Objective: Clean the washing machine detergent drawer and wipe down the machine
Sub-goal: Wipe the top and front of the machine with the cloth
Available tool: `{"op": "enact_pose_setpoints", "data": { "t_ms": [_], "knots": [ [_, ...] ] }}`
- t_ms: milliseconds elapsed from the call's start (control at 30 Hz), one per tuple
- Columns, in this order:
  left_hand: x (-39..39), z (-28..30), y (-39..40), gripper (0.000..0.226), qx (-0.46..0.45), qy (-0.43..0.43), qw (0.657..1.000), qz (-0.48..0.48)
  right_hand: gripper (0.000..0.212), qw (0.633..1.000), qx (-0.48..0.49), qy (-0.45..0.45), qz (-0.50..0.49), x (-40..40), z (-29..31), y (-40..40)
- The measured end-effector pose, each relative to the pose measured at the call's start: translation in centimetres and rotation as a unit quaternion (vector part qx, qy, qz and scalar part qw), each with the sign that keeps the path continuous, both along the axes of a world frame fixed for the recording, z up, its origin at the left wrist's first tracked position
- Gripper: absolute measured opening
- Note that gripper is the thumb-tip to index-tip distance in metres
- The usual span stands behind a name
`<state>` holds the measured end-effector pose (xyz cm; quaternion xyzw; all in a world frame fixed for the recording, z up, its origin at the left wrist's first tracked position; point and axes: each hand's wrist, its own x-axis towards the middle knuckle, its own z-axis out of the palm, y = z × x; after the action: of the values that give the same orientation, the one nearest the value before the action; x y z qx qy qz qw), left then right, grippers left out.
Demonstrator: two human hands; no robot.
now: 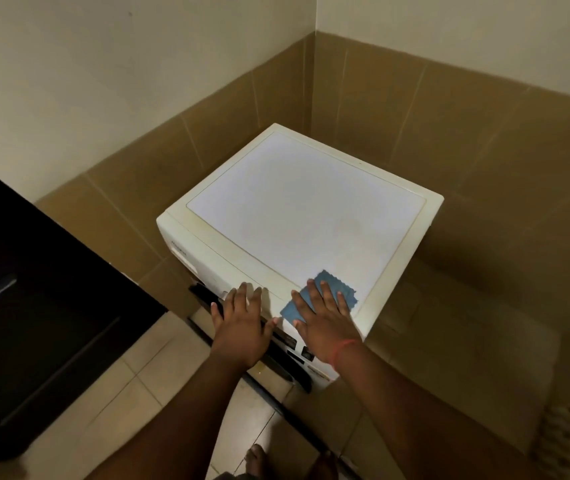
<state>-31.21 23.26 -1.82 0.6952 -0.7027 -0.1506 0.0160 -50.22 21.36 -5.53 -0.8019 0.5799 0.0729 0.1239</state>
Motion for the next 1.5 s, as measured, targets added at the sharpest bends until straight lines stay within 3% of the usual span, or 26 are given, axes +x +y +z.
{"op": "enact_pose_setpoints", "data": {
  "t_ms": [167,400,667,900,1167,1267,1367,1500],
  "knots": [
    [1.5,-0.2,-1.5,0.071,0.003,0.01,0.999,0.036,0.056,0.999,-0.037,0.032,0.011,-2.4,-0.7,3.7],
    [0.5,0.2,-1.8,0.07,-0.003,0.067,0.997,0.04,0.072,0.997,-0.006,0.073,0.0,-1.1,-0.4,2.4],
    [2.2,-0.2,-3.2,0.072,-0.019,0.08,0.986,0.145,0.069,0.994,-0.028,0.067,0.077,1.0,-0.4,-1.0],
    [0.5,-1.5,-3.4,0.071,-0.035,0.062,0.949,0.308,0.062,0.979,-0.019,0.023,0.201,3.4,0.1,-7.3],
    [-5.6,-1.2,-1.5,0.07,-0.021,0.045,0.911,0.409,0.055,0.918,-0.001,-0.035,0.394,-6.5,0.2,-5.6],
    [-7.8,-1.3,-0.5,0.07,-0.013,0.035,0.909,0.416,0.04,0.925,0.09,-0.119,0.349,-5.0,0.7,-7.6],
    [-8.8,-1.4,1.0,0.07,-0.009,0.02,0.899,0.438,0.02,0.921,0.035,-0.174,0.347,-1.8,0.3,-9.6],
    [-8.5,-1.6,3.4,0.072,0.002,-0.001,0.887,0.462,0.055,0.911,-0.033,-0.122,0.393,-0.8,-0.9,-10.0]
  ]
}}
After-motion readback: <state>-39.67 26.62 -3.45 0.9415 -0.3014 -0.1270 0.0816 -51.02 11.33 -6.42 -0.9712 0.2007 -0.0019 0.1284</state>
